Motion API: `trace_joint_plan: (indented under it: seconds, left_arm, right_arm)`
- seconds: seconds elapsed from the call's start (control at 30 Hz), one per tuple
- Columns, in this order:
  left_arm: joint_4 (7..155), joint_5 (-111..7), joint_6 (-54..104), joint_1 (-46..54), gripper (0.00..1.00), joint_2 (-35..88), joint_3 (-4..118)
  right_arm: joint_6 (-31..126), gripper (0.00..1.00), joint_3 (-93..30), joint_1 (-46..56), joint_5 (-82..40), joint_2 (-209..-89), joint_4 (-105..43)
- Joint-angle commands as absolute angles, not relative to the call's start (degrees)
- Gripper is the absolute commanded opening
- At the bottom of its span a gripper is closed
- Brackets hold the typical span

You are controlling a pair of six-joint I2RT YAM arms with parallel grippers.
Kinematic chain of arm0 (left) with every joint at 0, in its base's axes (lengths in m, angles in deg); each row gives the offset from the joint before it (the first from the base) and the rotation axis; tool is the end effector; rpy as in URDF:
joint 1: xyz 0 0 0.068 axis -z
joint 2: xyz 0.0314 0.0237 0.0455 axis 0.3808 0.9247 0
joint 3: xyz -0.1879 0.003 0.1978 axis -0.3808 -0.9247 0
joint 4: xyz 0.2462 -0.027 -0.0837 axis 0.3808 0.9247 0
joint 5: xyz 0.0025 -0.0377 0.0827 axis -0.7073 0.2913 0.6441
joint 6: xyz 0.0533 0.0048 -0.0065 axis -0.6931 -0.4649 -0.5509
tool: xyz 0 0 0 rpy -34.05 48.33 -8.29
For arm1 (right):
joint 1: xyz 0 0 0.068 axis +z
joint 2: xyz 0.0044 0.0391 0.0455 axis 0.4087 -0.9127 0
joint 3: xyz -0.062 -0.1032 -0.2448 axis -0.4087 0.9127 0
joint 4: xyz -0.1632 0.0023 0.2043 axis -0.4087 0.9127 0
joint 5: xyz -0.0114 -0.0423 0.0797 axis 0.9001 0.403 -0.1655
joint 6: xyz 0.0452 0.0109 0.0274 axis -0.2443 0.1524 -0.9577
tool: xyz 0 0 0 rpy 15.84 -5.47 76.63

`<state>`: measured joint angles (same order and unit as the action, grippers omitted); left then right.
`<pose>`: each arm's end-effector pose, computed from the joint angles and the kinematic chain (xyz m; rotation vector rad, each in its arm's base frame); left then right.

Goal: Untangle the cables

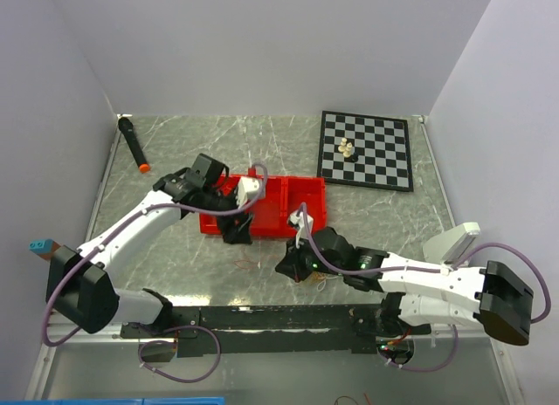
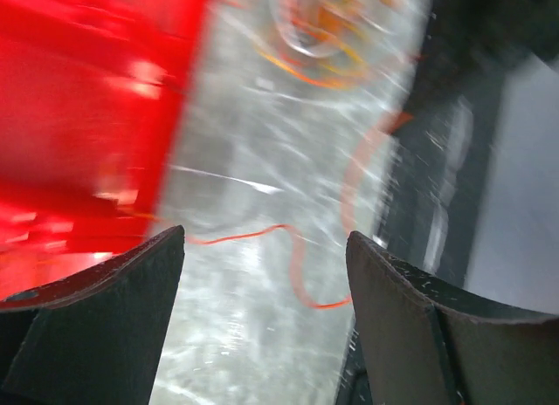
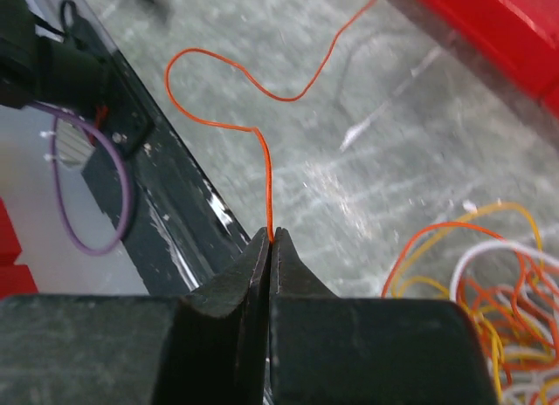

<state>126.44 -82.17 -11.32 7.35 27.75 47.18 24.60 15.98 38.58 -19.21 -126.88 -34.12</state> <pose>0.2192 -0.1505 0.2846 1.3443 2.0807 -0.8877 0.0986 0.1980 0.2140 -0.6968 2.1382 1.0438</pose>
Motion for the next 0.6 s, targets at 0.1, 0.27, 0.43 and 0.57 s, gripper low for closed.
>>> trace_joint_plan:
  seconds: [0.1, 0.27, 0.43, 0.57]
  left_arm:
    - [136.1, -99.7, -30.8, 7.9, 0.8, 24.2, 44.7]
    - [133.1, -100.9, -29.5, 8.8, 0.8, 25.8, 44.5]
    - [132.4, -100.7, -30.7, 10.7, 0.78, 28.5, 43.6]
    - [133.7, -101.0, -32.7, 11.8, 0.74, 31.4, 43.7]
  right_arm:
    - [26.7, 0.0, 9.9, 37.9, -22.9, -131.4, -39.1]
    - [26.7, 0.0, 8.6, 37.9, -24.0, -133.8, -41.0]
    - [27.1, 0.0, 7.2, 37.9, -24.5, -135.2, -42.2]
    - [27.4, 0.0, 6.1, 37.9, -25.1, -136.4, -42.6]
